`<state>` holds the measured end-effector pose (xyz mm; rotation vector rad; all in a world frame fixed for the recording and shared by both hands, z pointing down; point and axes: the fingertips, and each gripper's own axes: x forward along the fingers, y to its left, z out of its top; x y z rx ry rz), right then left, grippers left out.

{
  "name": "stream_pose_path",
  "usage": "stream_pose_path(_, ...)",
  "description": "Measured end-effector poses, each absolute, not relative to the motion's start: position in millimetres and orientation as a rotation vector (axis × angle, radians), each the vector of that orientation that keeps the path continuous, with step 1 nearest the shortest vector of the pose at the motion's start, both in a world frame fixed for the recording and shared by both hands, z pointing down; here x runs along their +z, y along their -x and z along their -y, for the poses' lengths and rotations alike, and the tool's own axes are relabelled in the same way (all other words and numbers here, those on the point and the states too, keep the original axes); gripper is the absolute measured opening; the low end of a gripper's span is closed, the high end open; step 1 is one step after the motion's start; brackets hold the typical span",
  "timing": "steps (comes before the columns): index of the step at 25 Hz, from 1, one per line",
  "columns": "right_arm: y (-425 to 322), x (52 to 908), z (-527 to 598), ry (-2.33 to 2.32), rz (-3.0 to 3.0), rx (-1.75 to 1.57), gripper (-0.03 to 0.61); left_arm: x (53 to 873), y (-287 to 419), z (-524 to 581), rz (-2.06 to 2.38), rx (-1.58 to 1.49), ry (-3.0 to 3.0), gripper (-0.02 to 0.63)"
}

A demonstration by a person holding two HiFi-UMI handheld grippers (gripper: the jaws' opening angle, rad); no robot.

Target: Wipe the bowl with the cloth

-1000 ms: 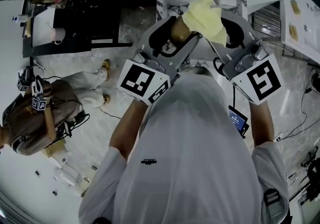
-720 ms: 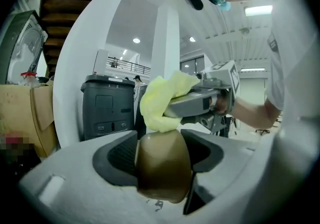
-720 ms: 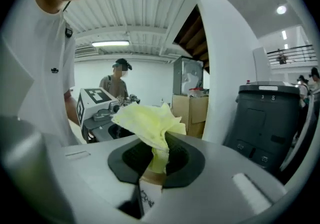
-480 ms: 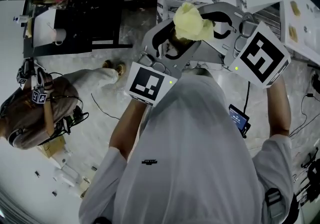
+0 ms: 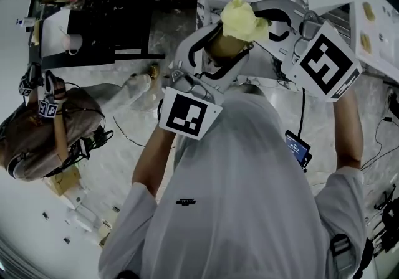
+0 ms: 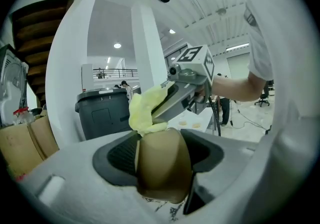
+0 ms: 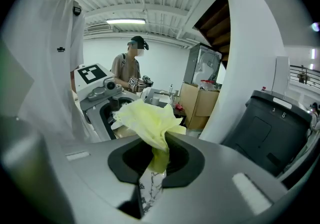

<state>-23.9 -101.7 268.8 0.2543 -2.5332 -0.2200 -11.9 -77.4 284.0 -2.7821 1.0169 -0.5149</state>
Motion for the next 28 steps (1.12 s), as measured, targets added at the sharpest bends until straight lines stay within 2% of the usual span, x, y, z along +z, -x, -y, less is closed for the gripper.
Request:
stream_pose_path(12, 12.9, 283.2, 117.4, -0.308, 2.669, -0.01, 0.04, 267.4, 14.7, 57.3, -0.908, -0.419, 2.83, 0.278)
stream_pose_path(21, 12.5, 278.4, 115.4, -0.144, 2.874, 0.179, 0.04, 233.1, 20.1, 51.3, -0.884, -0.103, 2.993, 0.278)
stream_pose_path(28, 16.4, 290.8, 110.7, -0.077, 2.901, 0.032, 0.04, 223.1, 19.4, 50.2, -0.863, -0.024, 3.02, 0.278)
